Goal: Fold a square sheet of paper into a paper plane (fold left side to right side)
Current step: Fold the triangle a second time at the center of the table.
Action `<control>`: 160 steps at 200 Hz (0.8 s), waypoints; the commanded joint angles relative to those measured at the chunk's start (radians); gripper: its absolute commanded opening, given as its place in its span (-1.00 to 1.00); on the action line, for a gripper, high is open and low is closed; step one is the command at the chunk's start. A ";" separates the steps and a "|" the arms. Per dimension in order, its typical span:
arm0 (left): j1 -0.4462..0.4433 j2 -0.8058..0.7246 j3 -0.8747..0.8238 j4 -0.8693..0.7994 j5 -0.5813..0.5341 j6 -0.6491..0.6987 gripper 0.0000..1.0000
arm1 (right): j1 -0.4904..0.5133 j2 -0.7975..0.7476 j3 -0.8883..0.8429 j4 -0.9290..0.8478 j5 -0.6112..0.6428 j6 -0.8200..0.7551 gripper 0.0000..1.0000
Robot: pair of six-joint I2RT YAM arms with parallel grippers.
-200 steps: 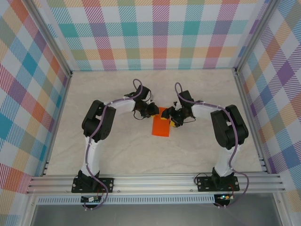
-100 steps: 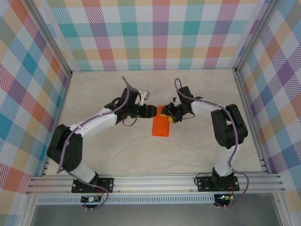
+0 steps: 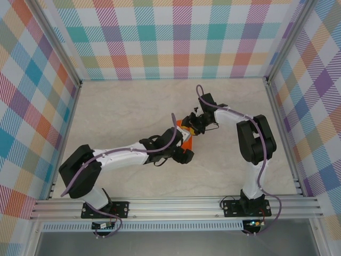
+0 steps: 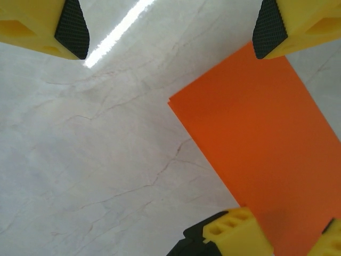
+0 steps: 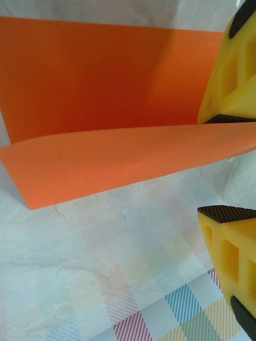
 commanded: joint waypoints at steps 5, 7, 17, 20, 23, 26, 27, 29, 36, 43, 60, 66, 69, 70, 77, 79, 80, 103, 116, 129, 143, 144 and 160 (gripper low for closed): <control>-0.042 0.087 0.094 -0.030 -0.164 0.083 0.69 | -0.005 0.013 0.033 -0.040 -0.019 -0.012 -0.15; -0.045 0.094 0.101 -0.033 -0.174 0.088 0.70 | -0.005 0.013 0.032 -0.041 -0.019 -0.012 -0.15; -0.057 0.129 0.138 -0.058 -0.212 0.103 0.70 | -0.005 0.012 0.032 -0.040 -0.017 -0.011 -0.15; -0.061 0.139 0.147 -0.065 -0.220 0.108 0.71 | -0.005 0.011 0.032 -0.040 -0.017 -0.011 -0.15; -0.065 0.147 0.154 -0.070 -0.226 0.112 0.71 | -0.005 0.011 0.032 -0.041 -0.017 -0.010 -0.15; -0.069 0.154 0.161 -0.074 -0.235 0.116 0.71 | -0.005 0.011 0.032 -0.042 -0.017 -0.010 -0.16; -0.070 0.157 0.162 -0.074 -0.236 0.117 0.71 | -0.005 0.011 0.032 -0.043 -0.017 -0.010 -0.16; -0.073 0.162 0.165 -0.076 -0.240 0.118 0.71 | -0.005 0.010 0.033 -0.042 -0.018 -0.009 -0.15; -0.081 0.177 0.176 -0.083 -0.257 0.120 0.71 | -0.005 0.010 0.034 -0.043 -0.020 -0.009 -0.16; -0.088 0.192 0.185 -0.088 -0.273 0.124 0.71 | -0.005 0.010 0.038 -0.048 -0.020 -0.007 -0.16; -0.105 0.229 0.207 -0.110 -0.337 0.136 0.71 | -0.005 0.010 0.040 -0.050 -0.024 -0.007 -0.16; -0.110 0.242 0.215 -0.116 -0.358 0.143 0.71 | -0.005 0.008 0.038 -0.049 -0.025 -0.006 -0.16; -0.112 0.248 0.218 -0.121 -0.367 0.144 0.71 | -0.005 0.007 0.037 -0.048 -0.025 -0.005 -0.16; -0.113 0.250 0.220 -0.122 -0.370 0.146 0.71 | -0.005 0.007 0.036 -0.048 -0.026 -0.005 -0.16; -0.117 0.266 0.229 -0.128 -0.390 0.151 0.70 | -0.005 0.007 0.034 -0.046 -0.025 -0.005 -0.16; -0.118 0.271 0.232 -0.130 -0.394 0.152 0.70 | -0.005 0.008 0.033 -0.046 -0.025 -0.008 -0.16; -0.119 0.273 0.234 -0.132 -0.396 0.152 0.70 | -0.005 0.006 0.032 -0.046 -0.025 -0.006 -0.16; -0.131 0.313 0.266 -0.142 -0.426 0.164 0.65 | -0.005 0.006 0.028 -0.048 -0.025 -0.007 -0.16; -0.134 0.322 0.276 -0.181 -0.439 0.165 0.58 | -0.005 0.007 0.027 -0.047 -0.025 -0.007 -0.16; -0.135 0.321 0.274 -0.182 -0.448 0.162 0.47 | -0.005 0.008 0.029 -0.049 -0.024 -0.010 -0.17; -0.135 0.312 0.266 -0.182 -0.465 0.161 0.32 | -0.005 0.008 0.031 -0.052 -0.021 -0.013 -0.17; -0.135 0.311 0.266 -0.182 -0.466 0.161 0.31 | -0.005 0.009 0.031 -0.053 -0.021 -0.013 -0.17; -0.135 0.296 0.252 -0.172 -0.482 0.166 0.12 | -0.005 0.011 0.032 -0.056 -0.020 -0.017 -0.17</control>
